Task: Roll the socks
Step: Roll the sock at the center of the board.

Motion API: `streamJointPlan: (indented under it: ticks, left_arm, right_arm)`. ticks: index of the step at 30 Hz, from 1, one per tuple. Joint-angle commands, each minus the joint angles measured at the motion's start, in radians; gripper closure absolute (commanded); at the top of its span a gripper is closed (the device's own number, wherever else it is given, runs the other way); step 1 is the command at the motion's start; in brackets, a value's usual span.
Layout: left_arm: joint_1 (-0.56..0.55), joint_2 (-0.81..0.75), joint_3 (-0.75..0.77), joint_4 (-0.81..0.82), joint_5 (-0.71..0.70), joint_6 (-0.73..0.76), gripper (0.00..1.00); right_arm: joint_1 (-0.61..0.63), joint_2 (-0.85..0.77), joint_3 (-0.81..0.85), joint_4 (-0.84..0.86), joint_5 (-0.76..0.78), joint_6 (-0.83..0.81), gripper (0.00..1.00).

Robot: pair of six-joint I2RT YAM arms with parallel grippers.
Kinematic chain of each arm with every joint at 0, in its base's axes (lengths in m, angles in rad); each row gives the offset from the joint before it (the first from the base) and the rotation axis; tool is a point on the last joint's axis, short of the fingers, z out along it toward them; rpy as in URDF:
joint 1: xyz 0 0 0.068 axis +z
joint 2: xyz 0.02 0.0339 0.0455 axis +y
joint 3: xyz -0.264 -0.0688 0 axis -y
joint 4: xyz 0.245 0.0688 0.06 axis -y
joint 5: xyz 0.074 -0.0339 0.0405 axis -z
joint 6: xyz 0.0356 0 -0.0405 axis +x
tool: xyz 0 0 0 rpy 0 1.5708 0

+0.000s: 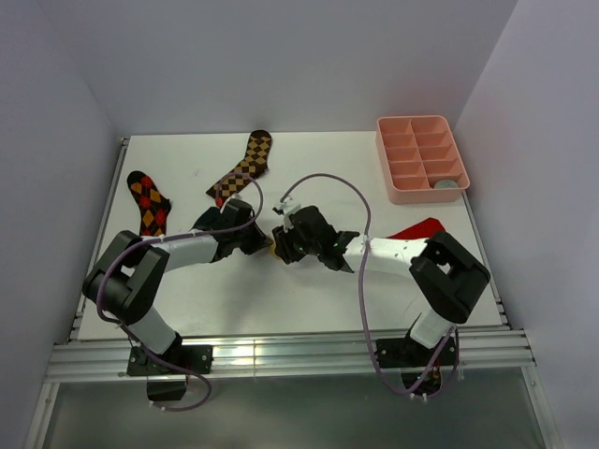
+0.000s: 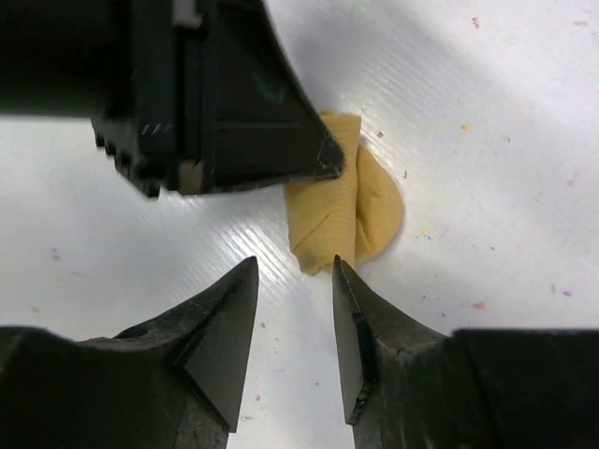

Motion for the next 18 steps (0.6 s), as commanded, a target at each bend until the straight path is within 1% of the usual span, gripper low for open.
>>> streamJointPlan:
  ticks: [1, 2, 9, 10, 18]
  left_arm:
    - [0.003, 0.012, 0.044, -0.039, -0.021, 0.04, 1.0]
    - [0.003, 0.014, 0.046, -0.038, -0.019, 0.042, 1.0]
    - [0.003, 0.015, 0.052, -0.042, -0.013, 0.046, 1.0]
    - [0.003, 0.015, 0.05, -0.045, -0.013, 0.049, 0.99]
    - [0.003, 0.015, 0.053, -0.047, 0.001, 0.049, 1.0]
  right_arm:
    - [0.045, -0.062, -0.042, 0.079, 0.184, -0.113, 0.54]
    - [0.056, -0.066, -0.044, 0.085, 0.191, -0.123, 0.52]
    - [0.116, -0.007, -0.024, 0.121, 0.263, -0.179, 0.52]
    - [0.131, -0.002, -0.019, 0.122, 0.27, -0.216, 0.52]
    - [0.166, 0.087, 0.03, 0.122, 0.303, -0.264, 0.5]
